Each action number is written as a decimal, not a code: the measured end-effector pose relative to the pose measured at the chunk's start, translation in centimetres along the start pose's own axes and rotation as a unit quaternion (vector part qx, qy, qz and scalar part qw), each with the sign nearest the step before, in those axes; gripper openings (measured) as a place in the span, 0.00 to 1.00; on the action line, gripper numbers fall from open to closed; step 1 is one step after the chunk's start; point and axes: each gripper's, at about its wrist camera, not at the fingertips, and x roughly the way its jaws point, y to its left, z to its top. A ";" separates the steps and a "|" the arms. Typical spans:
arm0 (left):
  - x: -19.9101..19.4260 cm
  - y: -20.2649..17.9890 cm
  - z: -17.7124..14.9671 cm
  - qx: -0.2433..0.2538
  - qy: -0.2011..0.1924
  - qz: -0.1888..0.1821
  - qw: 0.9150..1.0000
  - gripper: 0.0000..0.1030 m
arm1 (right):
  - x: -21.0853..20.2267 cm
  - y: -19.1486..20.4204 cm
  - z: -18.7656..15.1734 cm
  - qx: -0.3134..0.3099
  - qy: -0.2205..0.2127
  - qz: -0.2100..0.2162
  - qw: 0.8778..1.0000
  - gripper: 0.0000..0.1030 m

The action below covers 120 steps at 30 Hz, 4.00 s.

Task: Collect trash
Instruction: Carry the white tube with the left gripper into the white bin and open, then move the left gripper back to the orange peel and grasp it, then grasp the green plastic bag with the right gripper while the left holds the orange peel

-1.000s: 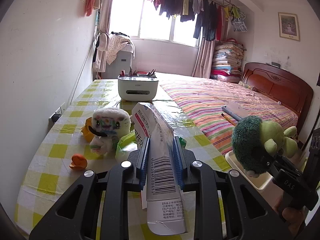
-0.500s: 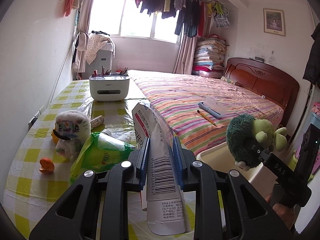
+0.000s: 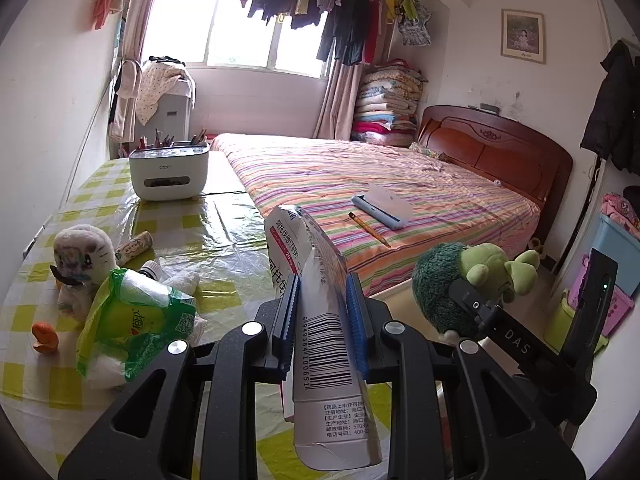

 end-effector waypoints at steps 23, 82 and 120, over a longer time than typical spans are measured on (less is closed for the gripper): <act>9.2 -7.3 0.4 0.008 0.088 -0.110 0.990 0.23 | -6.6 -5.2 1.5 0.123 -0.153 -0.003 0.980 0.80; 4.1 31.5 -5.3 -0.076 0.236 0.202 0.947 0.51 | -0.8 12.5 -4.1 -0.092 -0.013 0.103 0.990 0.80; -4.5 24.2 -1.6 -0.104 0.111 0.158 0.976 0.27 | 11.9 22.1 -8.5 -0.179 0.199 0.175 0.948 0.04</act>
